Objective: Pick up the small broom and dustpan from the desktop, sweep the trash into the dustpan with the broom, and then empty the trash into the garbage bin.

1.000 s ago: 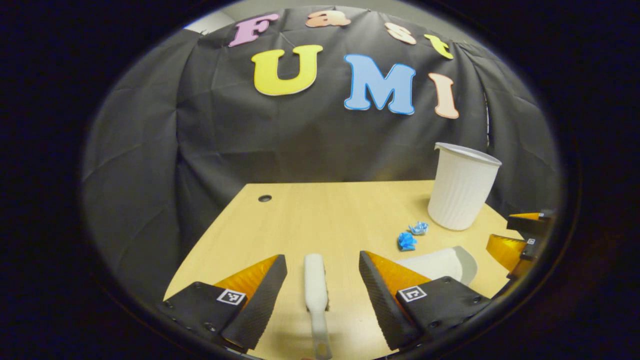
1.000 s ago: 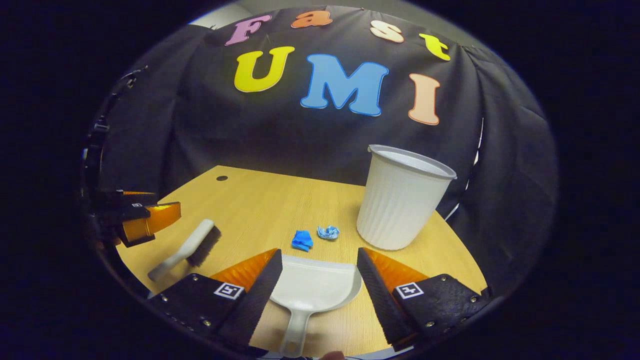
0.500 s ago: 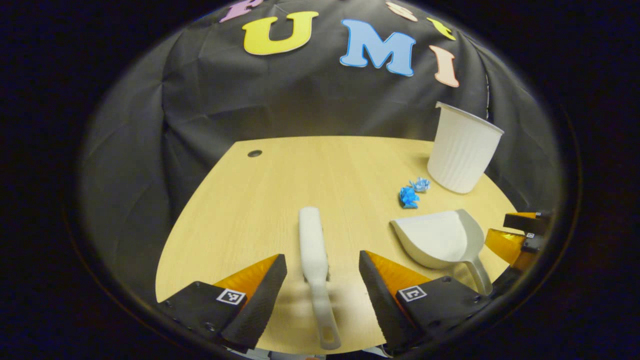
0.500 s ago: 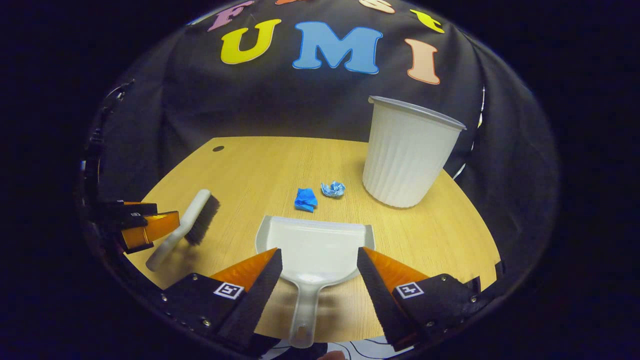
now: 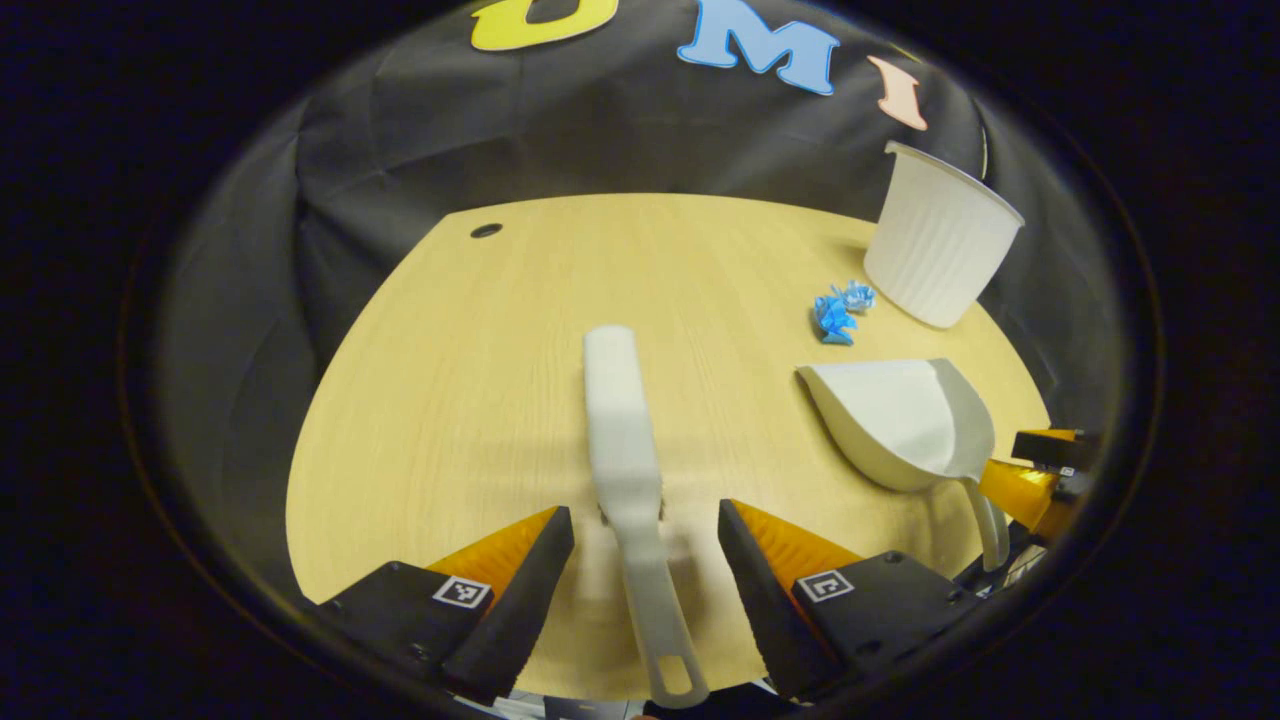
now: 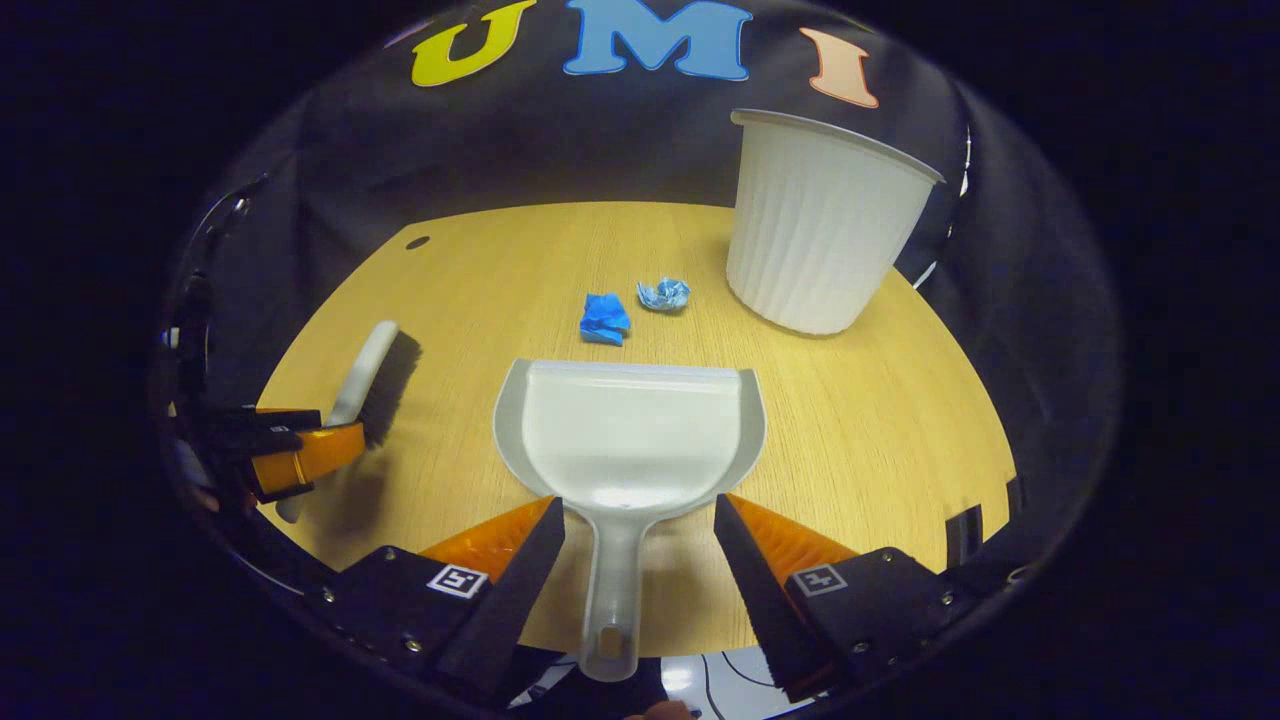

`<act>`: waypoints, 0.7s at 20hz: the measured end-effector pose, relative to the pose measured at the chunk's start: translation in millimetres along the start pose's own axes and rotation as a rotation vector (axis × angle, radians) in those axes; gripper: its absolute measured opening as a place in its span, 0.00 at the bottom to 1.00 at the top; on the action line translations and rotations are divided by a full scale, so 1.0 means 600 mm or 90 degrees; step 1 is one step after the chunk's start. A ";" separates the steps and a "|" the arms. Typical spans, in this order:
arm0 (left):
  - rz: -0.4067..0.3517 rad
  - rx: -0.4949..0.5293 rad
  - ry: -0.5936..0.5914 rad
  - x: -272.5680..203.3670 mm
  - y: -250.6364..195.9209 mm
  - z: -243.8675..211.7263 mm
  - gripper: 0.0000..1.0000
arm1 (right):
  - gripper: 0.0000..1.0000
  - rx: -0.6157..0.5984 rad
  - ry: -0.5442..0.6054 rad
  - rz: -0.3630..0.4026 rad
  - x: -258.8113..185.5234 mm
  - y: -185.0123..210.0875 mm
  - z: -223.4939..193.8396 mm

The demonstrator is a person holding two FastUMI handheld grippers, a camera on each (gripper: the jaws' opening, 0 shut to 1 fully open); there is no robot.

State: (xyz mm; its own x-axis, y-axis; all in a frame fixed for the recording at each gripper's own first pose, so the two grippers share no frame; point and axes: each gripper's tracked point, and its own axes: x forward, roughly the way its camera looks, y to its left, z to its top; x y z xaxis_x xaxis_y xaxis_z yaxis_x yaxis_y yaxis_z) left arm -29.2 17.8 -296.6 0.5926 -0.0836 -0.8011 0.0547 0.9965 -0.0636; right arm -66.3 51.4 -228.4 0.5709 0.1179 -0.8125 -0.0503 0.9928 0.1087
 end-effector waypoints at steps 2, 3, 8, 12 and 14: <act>-0.001 -0.001 0.014 0.008 0.002 -0.005 0.98 | 0.95 0.002 0.029 -0.001 0.011 0.003 -0.017; -0.001 -0.001 0.018 0.013 0.001 -0.005 0.98 | 0.94 0.004 0.039 0.001 0.018 0.006 -0.021; 0.006 -0.013 0.045 0.038 0.001 -0.011 0.95 | 0.94 -0.007 0.086 0.014 0.056 0.017 -0.034; 0.009 -0.015 0.062 0.048 0.003 -0.014 0.98 | 0.95 -0.014 0.116 0.021 0.078 0.019 -0.042; 0.012 -0.009 0.064 0.055 0.002 -0.011 0.92 | 0.93 -0.019 0.120 0.017 0.080 0.013 -0.043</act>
State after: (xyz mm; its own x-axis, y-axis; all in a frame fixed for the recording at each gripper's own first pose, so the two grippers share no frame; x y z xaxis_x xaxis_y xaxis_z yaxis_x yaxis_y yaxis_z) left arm -14.8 16.5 -327.1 0.5100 -0.0644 -0.8578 0.0322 0.9979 -0.0558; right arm -60.3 65.3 -281.4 0.4062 0.1431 -0.9025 -0.0886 0.9892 0.1170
